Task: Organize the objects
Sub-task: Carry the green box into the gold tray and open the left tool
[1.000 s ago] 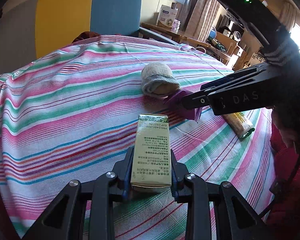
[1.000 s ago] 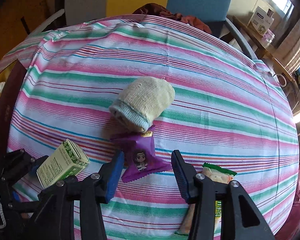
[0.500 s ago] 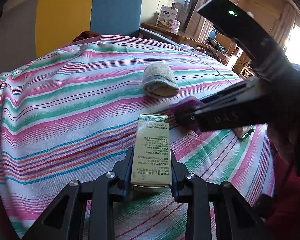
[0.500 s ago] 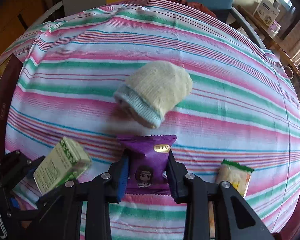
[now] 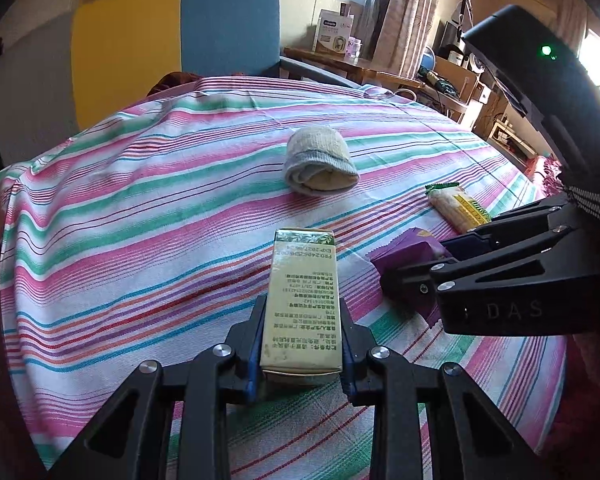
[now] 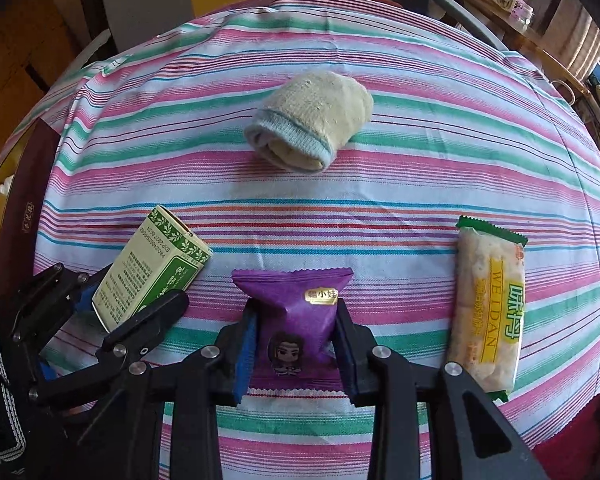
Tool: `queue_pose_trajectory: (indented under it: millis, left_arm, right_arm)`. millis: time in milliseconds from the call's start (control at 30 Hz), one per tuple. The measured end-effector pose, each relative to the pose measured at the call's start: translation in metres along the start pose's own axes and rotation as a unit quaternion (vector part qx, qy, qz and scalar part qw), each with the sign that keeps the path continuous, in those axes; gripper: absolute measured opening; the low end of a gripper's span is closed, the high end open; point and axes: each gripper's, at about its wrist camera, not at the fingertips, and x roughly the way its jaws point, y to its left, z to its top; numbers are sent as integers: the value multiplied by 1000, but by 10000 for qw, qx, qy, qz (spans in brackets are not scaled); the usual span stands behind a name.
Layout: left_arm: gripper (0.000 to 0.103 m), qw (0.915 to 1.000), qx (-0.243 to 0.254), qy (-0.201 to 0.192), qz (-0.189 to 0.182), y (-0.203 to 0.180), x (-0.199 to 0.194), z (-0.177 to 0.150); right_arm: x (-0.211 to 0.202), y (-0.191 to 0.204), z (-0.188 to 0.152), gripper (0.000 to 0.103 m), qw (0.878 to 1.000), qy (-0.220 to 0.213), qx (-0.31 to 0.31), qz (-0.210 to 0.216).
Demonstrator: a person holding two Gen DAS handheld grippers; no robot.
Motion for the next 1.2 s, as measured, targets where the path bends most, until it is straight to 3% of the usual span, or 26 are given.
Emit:
queue_pose_trajectory:
  millis: [667,900,1200]
  left_arm:
    - [30,9993,-1,-69,371,-1,-8,-3]
    - [30,9984,-77,-232,511,1,-34,-10]
    - [30,9977,-170,-528,392,4,-96,-19]
  right_arm:
    - [-5,-6,8,34,9998,-99,-137,-45]
    - [-9,-7,4,34,9994,-168,-288,-106]
    - [-13,-9,-6,35,9987,-258,-405,-157]
